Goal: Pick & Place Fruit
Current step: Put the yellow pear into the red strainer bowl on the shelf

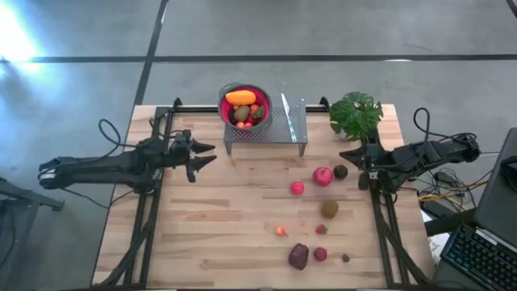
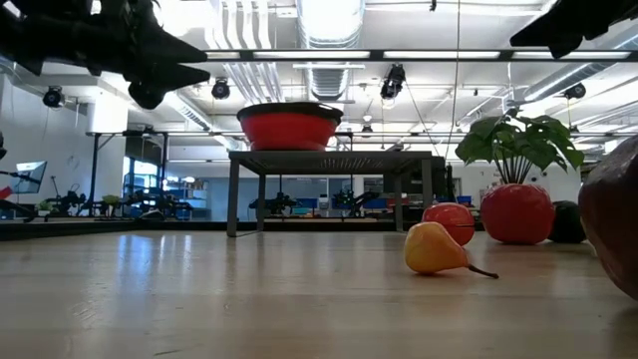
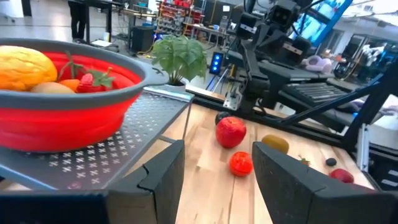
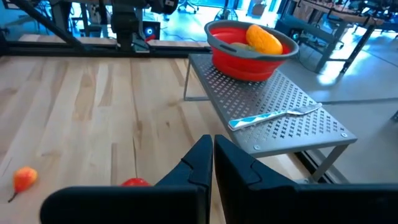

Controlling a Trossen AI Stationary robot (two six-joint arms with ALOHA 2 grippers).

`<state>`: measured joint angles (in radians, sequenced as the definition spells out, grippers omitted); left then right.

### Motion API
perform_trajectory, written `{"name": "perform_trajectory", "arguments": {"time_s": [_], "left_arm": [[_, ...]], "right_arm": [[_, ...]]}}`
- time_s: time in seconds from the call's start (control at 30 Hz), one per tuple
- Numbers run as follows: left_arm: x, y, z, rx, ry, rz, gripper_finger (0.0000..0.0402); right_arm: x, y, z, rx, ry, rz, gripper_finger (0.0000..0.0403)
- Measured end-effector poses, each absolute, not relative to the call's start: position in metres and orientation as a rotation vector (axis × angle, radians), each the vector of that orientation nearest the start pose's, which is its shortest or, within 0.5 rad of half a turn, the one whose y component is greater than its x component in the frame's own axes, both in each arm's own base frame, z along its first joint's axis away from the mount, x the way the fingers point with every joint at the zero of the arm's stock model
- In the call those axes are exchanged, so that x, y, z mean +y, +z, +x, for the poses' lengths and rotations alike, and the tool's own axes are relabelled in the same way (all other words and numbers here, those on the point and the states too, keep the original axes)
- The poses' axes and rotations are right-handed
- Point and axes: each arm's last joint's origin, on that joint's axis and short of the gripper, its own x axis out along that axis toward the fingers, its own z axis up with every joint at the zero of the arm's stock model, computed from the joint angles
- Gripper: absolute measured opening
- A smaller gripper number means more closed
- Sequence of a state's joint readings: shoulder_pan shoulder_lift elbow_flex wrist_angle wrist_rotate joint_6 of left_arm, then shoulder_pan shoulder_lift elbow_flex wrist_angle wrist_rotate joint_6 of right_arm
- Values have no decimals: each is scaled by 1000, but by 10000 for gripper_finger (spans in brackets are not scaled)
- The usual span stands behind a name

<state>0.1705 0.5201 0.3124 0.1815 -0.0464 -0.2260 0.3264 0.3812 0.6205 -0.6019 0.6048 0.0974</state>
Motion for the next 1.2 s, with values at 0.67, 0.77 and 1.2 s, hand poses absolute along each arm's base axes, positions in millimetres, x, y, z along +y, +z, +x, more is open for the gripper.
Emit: {"name": "perform_trajectory", "arguments": {"time_s": [0.67,0.77,1.2], "left_arm": [[1,216,138,-93,193,-295,193],[-1,216,138,-93,193,-295,193],[-3,219,146,-140,172,-291,193]], "right_arm": [[12,285,88,323,-288,-73,13],[12,285,88,323,-289,-69,13],[12,285,88,323,-289,-73,13]]}}
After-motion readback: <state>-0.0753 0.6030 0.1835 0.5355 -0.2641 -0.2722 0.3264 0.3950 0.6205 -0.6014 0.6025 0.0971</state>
